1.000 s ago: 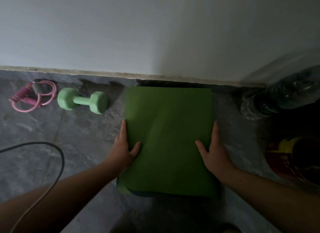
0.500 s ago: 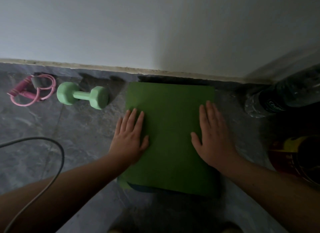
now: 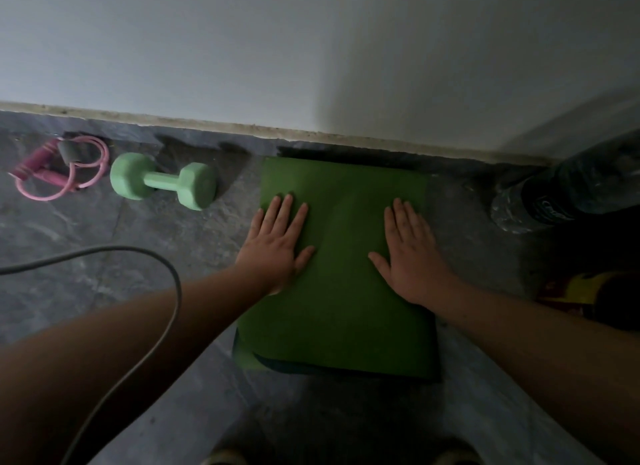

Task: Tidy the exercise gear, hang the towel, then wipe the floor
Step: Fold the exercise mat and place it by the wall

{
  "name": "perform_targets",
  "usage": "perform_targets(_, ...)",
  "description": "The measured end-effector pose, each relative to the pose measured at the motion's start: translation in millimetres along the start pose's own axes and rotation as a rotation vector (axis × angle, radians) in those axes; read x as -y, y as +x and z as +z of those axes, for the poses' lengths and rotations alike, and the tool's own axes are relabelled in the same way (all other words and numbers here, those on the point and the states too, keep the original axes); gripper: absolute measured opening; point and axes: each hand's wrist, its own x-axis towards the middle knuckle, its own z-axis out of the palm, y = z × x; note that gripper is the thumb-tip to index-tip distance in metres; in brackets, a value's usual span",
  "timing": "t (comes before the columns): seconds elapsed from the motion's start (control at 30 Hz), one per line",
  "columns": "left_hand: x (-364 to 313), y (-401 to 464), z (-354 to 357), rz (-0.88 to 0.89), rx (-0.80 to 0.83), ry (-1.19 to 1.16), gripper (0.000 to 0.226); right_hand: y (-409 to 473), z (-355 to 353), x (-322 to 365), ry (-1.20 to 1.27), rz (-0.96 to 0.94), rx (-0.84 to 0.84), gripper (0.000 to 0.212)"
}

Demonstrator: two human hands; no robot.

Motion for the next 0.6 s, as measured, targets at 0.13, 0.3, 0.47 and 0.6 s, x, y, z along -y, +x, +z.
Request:
perform_targets(0.13, -5.4, -28.1, 5.5, 0.034, -0.032, -0.041, 0.077, -26.6, -10.4, 7.6, -0.009, -0.031, -0.093, 0.08)
perform_targets(0.3, -13.2, -91.7, 25.8, 0.287, -0.076, -0.025, 0.07, -96.8, 4.7, 25.1, 0.049, -0.15, -0.094, 0.08)
perform_targets(0.47, -10.2, -115.4, 49.1, 0.352, -0.058, 0.047, 0.068, -115.1, 26.5, 21.9, 0.005, -0.209, -0.008, 0.08)
perform_targets(0.6, -11.7, -108.1, 51.3, 0.343, -0.023, 0.076, 0.07, -107.9, 35.0, 23.7, -0.016, -0.194, 0.026, 0.082)
